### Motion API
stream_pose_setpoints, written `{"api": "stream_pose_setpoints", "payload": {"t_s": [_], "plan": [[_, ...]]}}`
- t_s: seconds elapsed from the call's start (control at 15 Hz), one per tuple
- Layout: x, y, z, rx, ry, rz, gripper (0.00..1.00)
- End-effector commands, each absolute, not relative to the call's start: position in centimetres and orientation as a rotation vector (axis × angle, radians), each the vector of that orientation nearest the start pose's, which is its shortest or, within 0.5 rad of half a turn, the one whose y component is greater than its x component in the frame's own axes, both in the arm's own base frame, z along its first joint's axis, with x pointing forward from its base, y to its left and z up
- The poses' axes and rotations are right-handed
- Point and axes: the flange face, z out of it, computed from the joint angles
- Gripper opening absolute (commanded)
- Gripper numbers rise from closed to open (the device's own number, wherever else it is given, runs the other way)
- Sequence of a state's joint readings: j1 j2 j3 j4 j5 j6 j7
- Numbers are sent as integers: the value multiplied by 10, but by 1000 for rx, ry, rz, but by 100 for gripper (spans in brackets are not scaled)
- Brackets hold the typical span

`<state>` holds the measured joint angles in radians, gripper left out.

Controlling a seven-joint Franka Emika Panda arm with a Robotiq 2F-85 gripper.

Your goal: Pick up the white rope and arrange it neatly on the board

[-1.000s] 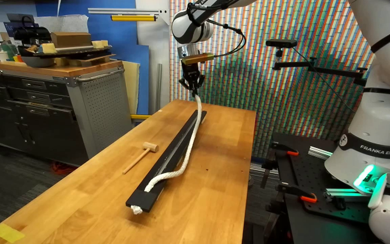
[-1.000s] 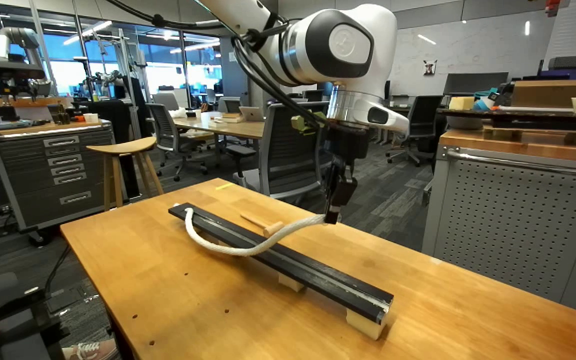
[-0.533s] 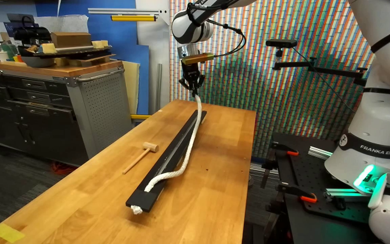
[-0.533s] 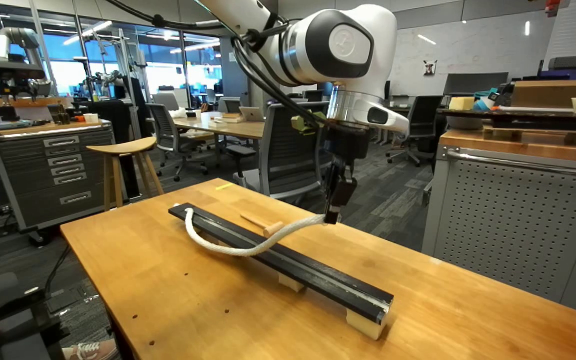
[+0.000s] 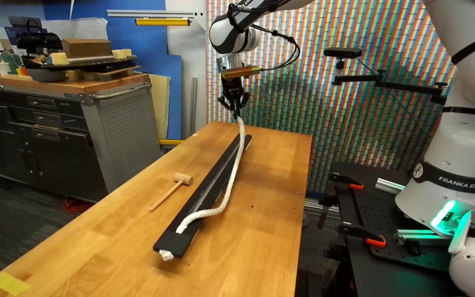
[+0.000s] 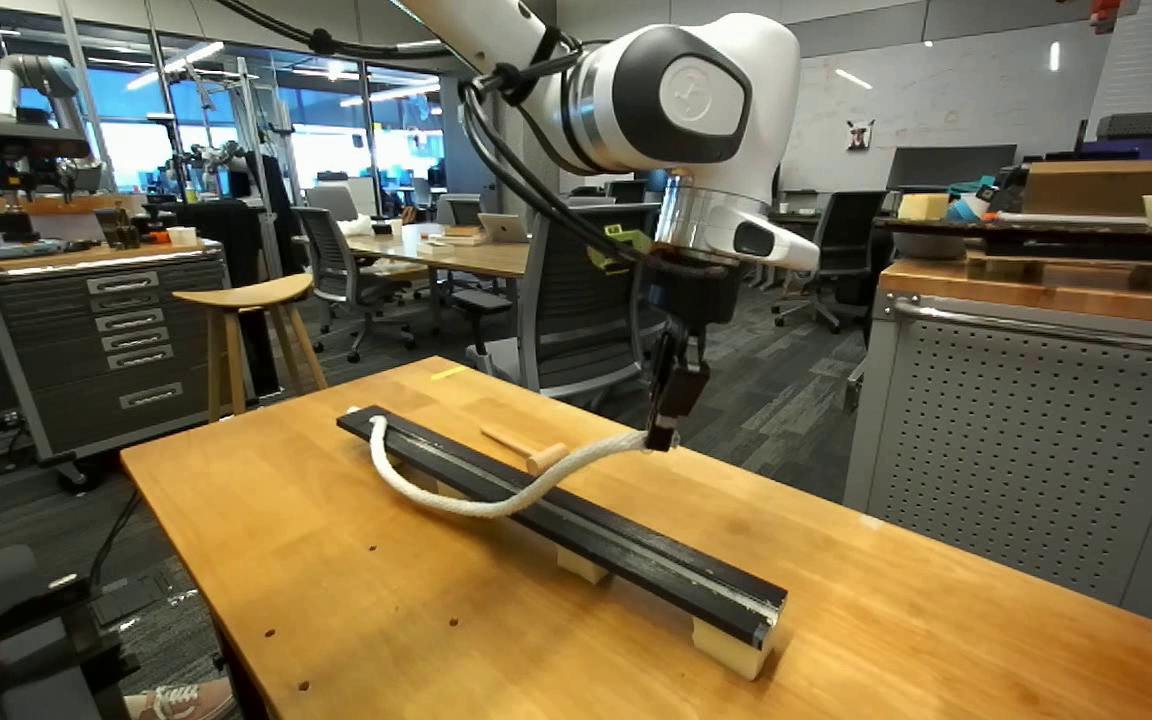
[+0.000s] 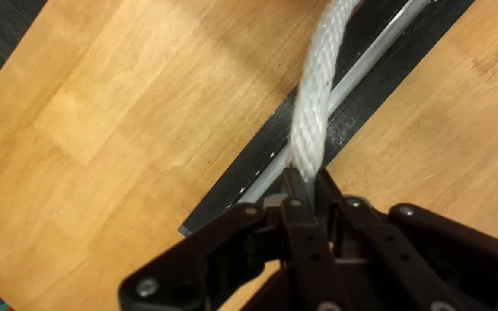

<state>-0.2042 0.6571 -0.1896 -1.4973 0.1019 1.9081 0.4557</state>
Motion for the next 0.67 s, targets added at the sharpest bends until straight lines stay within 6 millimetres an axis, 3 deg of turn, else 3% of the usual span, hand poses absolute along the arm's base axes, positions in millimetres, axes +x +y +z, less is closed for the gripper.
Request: {"api": "stream_pose_setpoints", "payload": {"t_s": [0.0, 0.6], "plan": [[644, -253, 287, -2752, 1417, 359, 3], [644, -307, 324, -2463, 1600, 317, 3]]}}
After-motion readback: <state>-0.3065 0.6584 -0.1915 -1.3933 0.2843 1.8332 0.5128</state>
